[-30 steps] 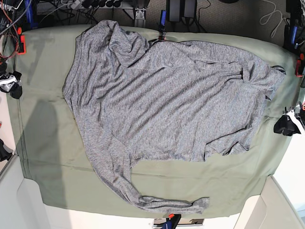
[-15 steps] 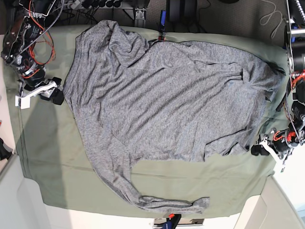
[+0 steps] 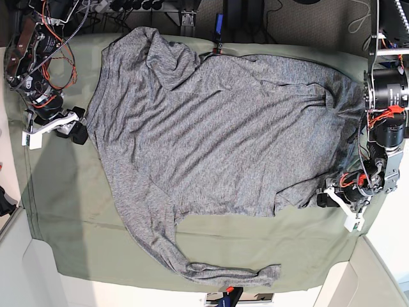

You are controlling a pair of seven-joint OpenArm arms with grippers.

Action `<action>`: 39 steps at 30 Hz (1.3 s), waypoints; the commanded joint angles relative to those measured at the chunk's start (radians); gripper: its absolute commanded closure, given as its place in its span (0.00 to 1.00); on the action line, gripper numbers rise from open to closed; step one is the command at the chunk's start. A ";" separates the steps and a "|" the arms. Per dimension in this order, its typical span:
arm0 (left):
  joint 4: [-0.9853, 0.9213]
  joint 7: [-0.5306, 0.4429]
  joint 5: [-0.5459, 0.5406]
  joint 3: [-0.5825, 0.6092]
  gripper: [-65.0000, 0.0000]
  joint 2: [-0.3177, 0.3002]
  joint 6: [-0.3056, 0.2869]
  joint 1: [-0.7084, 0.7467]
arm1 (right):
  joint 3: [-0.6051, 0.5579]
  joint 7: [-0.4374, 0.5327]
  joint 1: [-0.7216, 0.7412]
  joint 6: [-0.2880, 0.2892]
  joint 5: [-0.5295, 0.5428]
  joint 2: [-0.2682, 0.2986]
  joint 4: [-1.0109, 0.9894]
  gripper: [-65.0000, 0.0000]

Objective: Fold the T-shirt properly
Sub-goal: 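Release the shirt and move both grippers toward the shirt's hem corners, then grasp the shirt hem corners with both grippers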

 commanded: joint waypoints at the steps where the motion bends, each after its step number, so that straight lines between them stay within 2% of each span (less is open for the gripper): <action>1: 0.013 -0.018 -0.012 -0.003 0.49 -0.013 0.007 -0.033 | 0.002 0.015 0.017 0.003 0.010 0.009 0.017 0.49; 4: 0.013 -0.018 -0.002 -0.003 0.50 0.002 0.021 -0.033 | 0.002 0.015 0.017 0.003 0.009 0.009 0.017 0.49; 5: 0.013 -0.018 0.006 -0.003 0.54 0.006 0.027 -0.033 | 0.002 0.015 0.018 0.003 0.009 0.009 0.017 0.49; 10: 0.013 -0.058 0.062 -0.003 0.98 0.008 0.039 -0.033 | 0.002 0.012 0.018 0.003 0.011 0.009 0.017 0.49; 11: 0.013 -0.069 0.071 -0.003 1.00 0.006 0.039 -0.034 | 0.002 0.012 0.017 0.003 0.019 0.009 0.017 0.49; 15: 0.016 -0.090 0.076 -0.003 1.00 -0.019 0.079 -0.043 | 0.003 -0.005 0.017 0.003 0.063 0.008 0.040 0.49; 22: 0.016 -0.069 0.045 -0.003 1.00 -0.078 0.078 -0.058 | 0.047 -0.095 0.013 0.004 0.058 0.014 0.254 0.49; 28: 0.016 -0.044 0.031 -0.003 1.00 -0.101 0.043 -0.058 | 0.046 -0.101 0.020 -0.031 0.047 0.100 0.354 0.49; 32: 0.016 -0.040 0.031 -0.003 1.00 -0.101 0.043 -0.051 | 0.046 -0.094 0.021 -0.065 0.027 0.166 0.428 0.49; 36: 0.019 -0.038 0.031 -0.003 1.00 -0.100 -0.051 -0.054 | 0.046 -0.094 0.050 -0.064 0.049 0.220 0.460 0.49; 39: 0.035 -0.040 0.031 -0.003 1.00 -0.099 -0.075 -0.077 | 0.046 -0.098 0.100 -0.064 0.068 0.250 0.460 0.49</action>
